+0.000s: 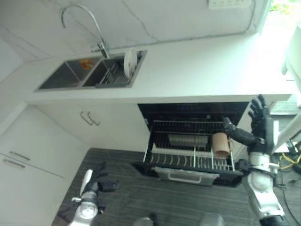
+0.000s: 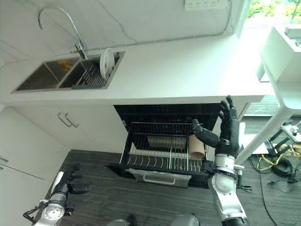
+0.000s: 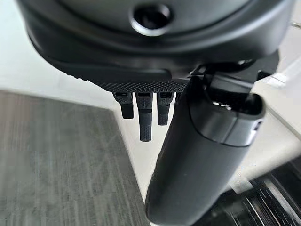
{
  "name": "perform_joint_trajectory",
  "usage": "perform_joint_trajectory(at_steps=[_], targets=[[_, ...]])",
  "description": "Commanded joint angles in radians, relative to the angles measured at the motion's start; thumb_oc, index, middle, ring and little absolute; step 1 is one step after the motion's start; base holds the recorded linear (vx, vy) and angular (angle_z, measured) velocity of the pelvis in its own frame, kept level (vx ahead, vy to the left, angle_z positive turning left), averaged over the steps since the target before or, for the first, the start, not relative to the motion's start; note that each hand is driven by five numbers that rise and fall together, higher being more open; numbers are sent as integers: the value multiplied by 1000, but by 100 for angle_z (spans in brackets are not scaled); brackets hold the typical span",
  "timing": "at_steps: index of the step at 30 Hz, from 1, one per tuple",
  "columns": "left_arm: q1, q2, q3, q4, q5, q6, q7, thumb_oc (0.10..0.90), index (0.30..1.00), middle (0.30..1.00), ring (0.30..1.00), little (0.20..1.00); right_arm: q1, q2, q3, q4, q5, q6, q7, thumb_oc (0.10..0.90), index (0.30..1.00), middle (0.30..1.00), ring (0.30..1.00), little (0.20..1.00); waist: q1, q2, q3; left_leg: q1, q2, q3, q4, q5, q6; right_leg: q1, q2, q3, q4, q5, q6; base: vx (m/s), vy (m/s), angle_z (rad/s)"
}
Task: Place the dishes in the dishwasher.
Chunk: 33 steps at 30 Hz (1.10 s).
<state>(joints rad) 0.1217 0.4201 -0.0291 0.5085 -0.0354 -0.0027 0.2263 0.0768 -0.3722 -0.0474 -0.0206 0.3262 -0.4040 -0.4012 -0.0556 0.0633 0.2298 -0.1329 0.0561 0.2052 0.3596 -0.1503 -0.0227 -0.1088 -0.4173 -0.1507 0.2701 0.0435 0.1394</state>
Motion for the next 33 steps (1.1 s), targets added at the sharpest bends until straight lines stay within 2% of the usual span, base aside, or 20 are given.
perform_joint_trajectory(at_steps=[1, 2, 4, 7, 9, 10, 11, 13, 14, 15, 17, 18, 19, 20, 23, 25, 27, 29, 31, 33], targets=[[-45, 104, 103, -121, -32, -41, 31, 800, 900, 900, 900, 900, -91, -24, 12, -111, 17, -85, 56, 800, 900, 900, 900, 900, -7, 25, -15, 101, 17, 3, -60, -56, 7, 51, 57, -98, 30, -88, 60, -4, 311, -6], [-28, 99, 109, -116, -38, -29, 37, 800, 900, 900, 900, 900, -96, -16, 15, -108, 8, -90, 54, 800, 900, 900, 900, 900, 4, 34, -11, 103, 22, 28, -60, -66, 20, 70, 105, -154, 30, -99, 51, -15, 300, -26], [-33, 107, 108, -68, -56, -17, 9, 800, 900, 900, 900, 900, -95, -14, 25, -104, 2, -87, 41, 800, 900, 900, 900, 900, -1, 40, -8, 97, 16, 43, -60, -76, 38, 72, 207, -179, 30, -118, 35, 19, 257, -72], [-37, 95, 78, -14, -69, -6, -14, 800, 900, 900, 900, 900, -97, -29, 33, -67, 18, -114, 49, 800, 900, 900, 900, 900, -5, 26, -6, 87, -16, 45, -60, -90, 53, 59, 302, -194, 30, -167, 5, 59, 119, -13], [-40, 73, 48, 29, -75, -6, -36, 800, 900, 900, 900, 900, -99, -49, 26, -45, 40, -132, 63, 800, 900, 900, 900, 900, -13, 16, -6, 82, -41, 37, -60, -94, 60, 46, 347, -183, 30, -192, -17, 109, 69, 10], [-51, 48, 15, 78, -82, -5, -53, 800, 900, 900, 900, 900, -98, -71, 14, -38, 64, -137, 75, 800, 900, 900, 900, 900, -31, 9, -8, 72, -66, 21, -60, -88, 63, 25, 387, -138, 30, -208, -36, 153, 59, 12], [-58, 30, -6, 110, -83, -4, -70, 800, 900, 900, 900, 900, -96, -83, 8, -37, 80, -135, 83, 800, 900, 900, 900, 900, -44, 5, -7, 70, -81, 9, -60, -86, 65, 13, 403, -110, 30, -209, -41, 158, 35, 15], [-67, 3, -28, 162, -80, 4, -98, 800, 900, 900, 900, 900, -98, -93, -2, -35, 107, -130, 106, 800, 900, 900, 900, 900, -58, 1, -7, 68, -93, 3, -60, -88, 69, -4, 405, -93, 30, -199, -45, 155, -46, 43], [-88, -41, -61, 236, -75, 20, -135, 800, 900, 900, 900, 900, -97, -108, -5, -36, 128, -119, 133, 800, 900, 900, 900, 900, -67, -13, -12, 70, -98, 8, -60, -84, 64, -10, 400, -71, 30, -209, -54, 236, -154, 48], [-94, -72, -89, 283, -63, 34, -163, 800, 900, 900, 900, 900, -99, -113, -1, -39, 133, -85, 182, 800, 900, 900, 900, 900, -70, -32, -17, 104, -100, 40, -60, -87, 58, -2, 376, -83, 30, -215, -63, 267, -186, 33], [-105, -96, -110, 323, -58, 37, -164, 800, 900, 900, 900, 900, -104, -128, 10, -41, 135, -55, 202, 800, 900, 900, 900, 900, -60, -64, -13, 140, -110, 69, -60, 0, 35, 19, 341, -87, 30, -228, -82, 198, -138, 18], [-110, -104, -119, 346, -61, 38, -171, 800, 900, 900, 900, 900, -109, -133, 18, -32, 146, -50, 207, 800, 900, 900, 900, 900, -52, -78, 3, 104, -82, 67, 43, 37, 10, 40, 330, -96, 30, -234, -94, 93, -116, 18], [-113, -106, -122, 355, -64, 43, -176, 800, 900, 900, 900, 900, -113, -134, 22, -26, 150, -48, 212, 800, 900, 900, 900, 900, -49, -82, 4, 77, -72, 65, 74, 58, 1, 37, 326, -100, 30, -232, -98, 239, -29, 29], [-116, -137, -120, 415, -85, 78, -181, 800, 900, 900, 900, 900, -136, -122, 52, -15, 110, -46, 238, 800, 900, 900, 900, 900, -37, -93, 18, 19, -3, 68, 65, 82, 1, 56, 319, -85, 30, -232, -98, 236, 57, 20], [-119, -153, -117, 461, -120, 108, -157, 800, 900, 900, 900, 900, -149, -125, 73, -21, 110, -18, 252, 800, 900, 900, 900, 900, -38, -77, 20, 31, 32, 52, -60, 105, -10, 72, 329, -74, 30, -246, -93, 247, 213, 8], [-103, -167, -86, 539, -133, 107, -171, 800, 900, 900, 900, 900, -162, -129, 107, -18, 101, -14, 239, 800, 900, 900, 900, 900, -25, -44, 16, -66, 125, -40, -60, 134, -60, 100, 354, -47, 30, -279, -84, 355, 343, -3], [-93, -169, -76, 566, -121, 101, -178, 800, 900, 900, 900, 900, -166, -133, 114, -21, 108, -5, 234, 800, 900, 900, 900, 900, -18, -34, 15, -90, 157, -74, -60, 147, -76, 117, 351, -33, 30, -290, -76, 309, 292, -12], [-85, -168, -70, 580, -114, 95, -194, 800, 900, 900, 900, 900, -170, -137, 115, -32, 111, 10, 224, 800, 900, 900, 900, 900, -15, -28, 11, -91, 165, -92, -60, 135, -76, 127, 337, -19, 30, -294, -66, 300, 341, -29], [-89, -164, -74, 591, -73, 103, -216, 800, 900, 900, 900, 900, -169, -139, 105, -38, 121, 34, 208, 800, 900, 900, 900, 900, -20, -17, 1, -66, 153, -92, -60, 93, -68, 132, 314, -14, 30, -288, -52, 314, 408, -42], [-106, -151, -95, 586, -62, 109, -216, 800, 900, 900, 900, 900, -178, -139, 92, -44, 145, 43, 187, 800, 900, 900, 900, 900, -30, -10, -9, -37, 118, -87, -60, 57, -49, 119, 284, -16, 30, -264, -32, 236, 361, -24]])
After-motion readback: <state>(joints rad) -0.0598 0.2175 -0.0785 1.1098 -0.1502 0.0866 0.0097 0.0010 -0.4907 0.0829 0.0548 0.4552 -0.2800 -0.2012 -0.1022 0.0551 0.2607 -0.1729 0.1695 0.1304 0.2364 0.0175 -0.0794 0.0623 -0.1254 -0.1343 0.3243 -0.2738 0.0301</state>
